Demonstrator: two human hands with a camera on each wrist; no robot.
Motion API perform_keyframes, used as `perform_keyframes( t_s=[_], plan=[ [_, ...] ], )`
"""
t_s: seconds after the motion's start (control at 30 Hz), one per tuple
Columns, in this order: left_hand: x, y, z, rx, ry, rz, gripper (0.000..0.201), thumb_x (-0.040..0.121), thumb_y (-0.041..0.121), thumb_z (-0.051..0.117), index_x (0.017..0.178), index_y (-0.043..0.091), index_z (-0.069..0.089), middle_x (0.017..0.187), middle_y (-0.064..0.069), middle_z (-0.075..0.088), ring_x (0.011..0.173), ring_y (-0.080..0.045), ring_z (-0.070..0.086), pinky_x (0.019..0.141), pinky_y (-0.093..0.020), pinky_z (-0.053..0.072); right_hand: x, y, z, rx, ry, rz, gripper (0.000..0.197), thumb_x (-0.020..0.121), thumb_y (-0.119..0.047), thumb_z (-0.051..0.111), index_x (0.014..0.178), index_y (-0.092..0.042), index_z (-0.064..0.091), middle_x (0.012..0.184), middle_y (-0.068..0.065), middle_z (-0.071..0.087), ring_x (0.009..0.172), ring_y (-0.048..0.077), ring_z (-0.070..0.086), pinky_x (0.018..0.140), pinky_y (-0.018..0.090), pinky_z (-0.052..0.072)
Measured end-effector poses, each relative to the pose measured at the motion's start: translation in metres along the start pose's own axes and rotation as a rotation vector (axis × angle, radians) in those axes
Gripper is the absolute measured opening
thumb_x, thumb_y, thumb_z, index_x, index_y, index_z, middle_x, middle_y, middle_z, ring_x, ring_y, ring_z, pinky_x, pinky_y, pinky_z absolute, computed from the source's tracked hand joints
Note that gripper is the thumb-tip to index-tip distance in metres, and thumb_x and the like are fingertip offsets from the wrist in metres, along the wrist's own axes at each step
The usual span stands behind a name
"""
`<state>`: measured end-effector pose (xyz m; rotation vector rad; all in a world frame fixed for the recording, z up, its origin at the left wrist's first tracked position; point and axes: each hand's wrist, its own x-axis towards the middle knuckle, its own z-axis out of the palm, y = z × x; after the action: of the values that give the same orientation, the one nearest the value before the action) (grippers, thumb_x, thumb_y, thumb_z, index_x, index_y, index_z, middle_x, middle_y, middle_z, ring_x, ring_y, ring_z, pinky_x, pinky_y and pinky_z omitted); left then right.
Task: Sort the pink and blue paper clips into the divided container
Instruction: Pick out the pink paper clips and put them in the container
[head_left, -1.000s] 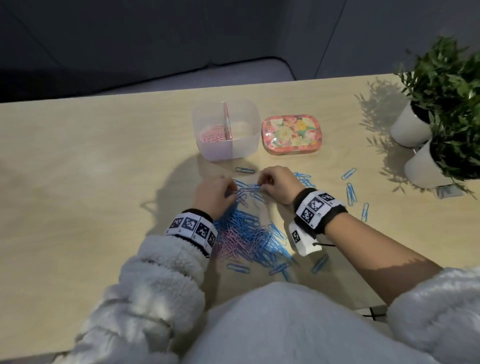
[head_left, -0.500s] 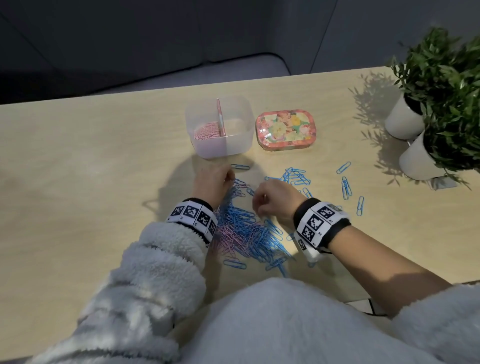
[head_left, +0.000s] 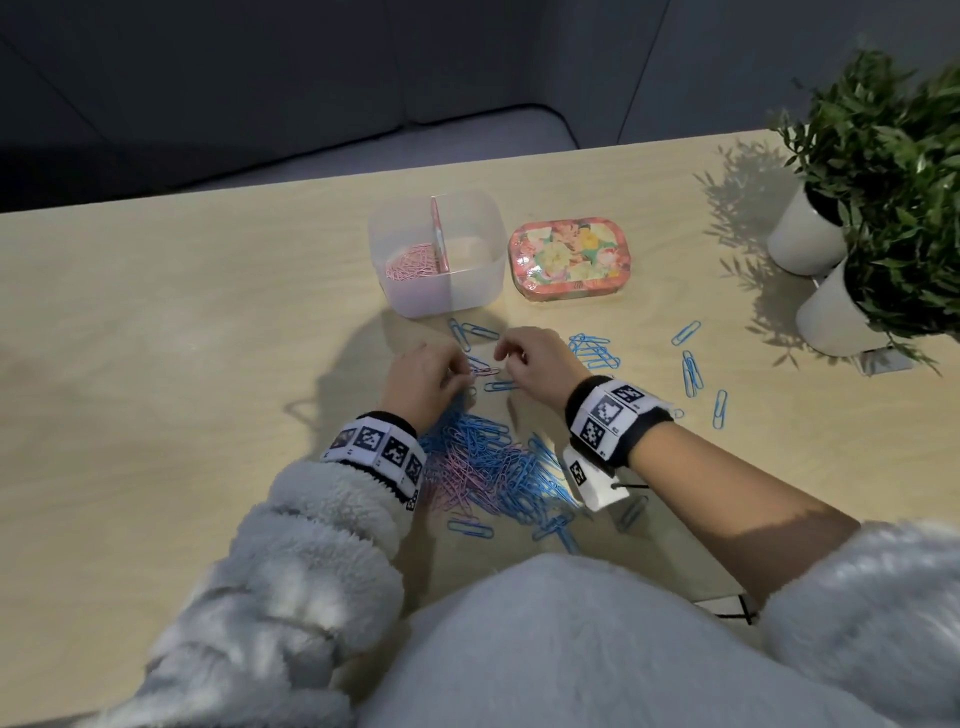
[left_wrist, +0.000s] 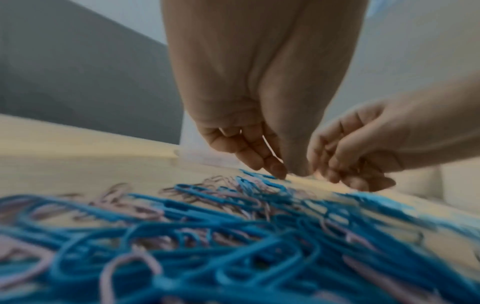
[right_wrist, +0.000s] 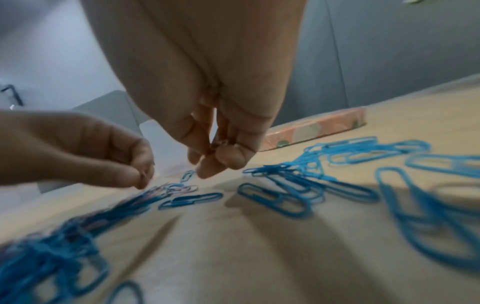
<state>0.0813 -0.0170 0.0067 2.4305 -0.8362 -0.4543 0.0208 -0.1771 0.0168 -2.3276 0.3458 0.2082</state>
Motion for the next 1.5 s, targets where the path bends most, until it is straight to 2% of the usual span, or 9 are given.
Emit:
perform_keyframes(
  t_s=[0.13,0.27,0.53,0.63,0.7,0.87,1.07,1.27,1.5],
  plan=[
    [-0.007,-0.02,-0.015,-0.497,0.113,-0.275,0.007,0.094,0.011,0.047,0.095,0.017,0.05,0.076,0.003,0.053,0.076,-0.021,0.058,0.066,-0.032,0.048,0.016,-0.008,0.01,-0.101,-0.06,0.02,0.014,0.078,-0.015,0.067,0.083,-0.002,0.063,0.088,0.013,0.063,0.082,0.026,0.057,0.071,0.032,0.042],
    [-0.008,-0.035,-0.024,-0.613,0.147,-0.486,0.024,0.092,0.001,0.029,0.094,0.012,0.05,0.08,-0.014,0.058,0.075,-0.026,0.057,0.055,-0.028,0.042,0.019,-0.005,0.014,-0.122,-0.124,0.078,0.012,0.08,-0.012,0.067,0.076,-0.01,0.056,0.089,0.013,0.065,0.082,0.025,0.057,0.069,0.03,0.04],
    [-0.004,-0.028,-0.014,-0.143,0.122,-0.4,0.021,0.087,0.028,0.059,0.093,0.008,0.059,0.087,-0.006,0.059,0.077,-0.02,0.055,0.073,-0.034,0.047,0.024,-0.009,0.004,0.248,-0.002,0.186,0.017,0.086,-0.001,0.039,0.089,-0.008,0.054,0.086,0.017,0.06,0.067,0.024,0.055,0.053,0.026,0.043],
    [-0.002,-0.026,-0.01,-0.065,0.145,-0.408,0.02,0.086,0.025,0.06,0.095,0.008,0.057,0.097,-0.01,0.059,0.087,-0.025,0.059,0.079,-0.036,0.048,0.03,-0.027,0.012,0.206,-0.061,0.205,0.024,0.087,-0.011,0.043,0.071,0.002,0.057,0.07,0.012,0.05,0.063,0.021,0.045,0.054,0.027,0.031],
    [-0.002,-0.025,-0.01,-0.063,0.158,-0.415,0.022,0.085,0.026,0.061,0.096,0.007,0.057,0.101,-0.012,0.057,0.089,-0.027,0.057,0.08,-0.038,0.048,0.03,-0.034,0.021,0.034,-0.081,0.215,0.031,0.085,-0.021,0.052,0.056,-0.011,0.045,0.059,0.006,0.046,0.059,0.022,0.044,0.052,0.026,0.03],
    [-0.001,-0.017,-0.005,-0.009,0.116,-0.35,0.023,0.085,0.027,0.062,0.096,0.007,0.057,0.104,-0.012,0.056,0.091,-0.028,0.056,0.084,-0.041,0.049,0.034,-0.04,0.041,-0.231,-0.047,0.184,0.02,0.082,-0.029,0.064,0.085,-0.01,0.063,0.089,0.01,0.066,0.085,0.027,0.062,0.07,0.03,0.042],
    [0.0,-0.009,0.001,0.152,0.042,-0.292,0.021,0.091,0.021,0.053,0.101,0.003,0.056,0.111,-0.017,0.054,0.102,-0.034,0.054,0.085,-0.043,0.043,0.036,-0.044,0.044,-0.31,-0.028,0.165,0.016,0.088,-0.011,0.054,0.102,-0.008,0.063,0.106,0.011,0.065,0.098,0.032,0.062,0.082,0.035,0.049],
    [-0.001,-0.011,0.001,0.148,0.057,-0.259,0.02,0.092,0.018,0.049,0.101,-0.001,0.052,0.106,-0.021,0.059,0.098,-0.036,0.054,0.08,-0.042,0.041,0.024,-0.029,0.027,-0.164,-0.079,0.257,0.011,0.083,-0.01,0.055,0.086,-0.008,0.065,0.097,0.01,0.069,0.093,0.032,0.063,0.084,0.037,0.052],
    [0.005,-0.023,-0.017,-0.319,0.044,-0.422,0.021,0.095,0.019,0.044,0.102,0.003,0.057,0.096,-0.014,0.063,0.082,-0.026,0.058,0.071,-0.036,0.049,0.013,-0.003,-0.001,-0.056,-0.049,0.286,0.018,0.072,-0.004,0.062,0.063,-0.019,0.063,0.082,0.007,0.07,0.086,0.027,0.065,0.074,0.03,0.05]
  ],
)
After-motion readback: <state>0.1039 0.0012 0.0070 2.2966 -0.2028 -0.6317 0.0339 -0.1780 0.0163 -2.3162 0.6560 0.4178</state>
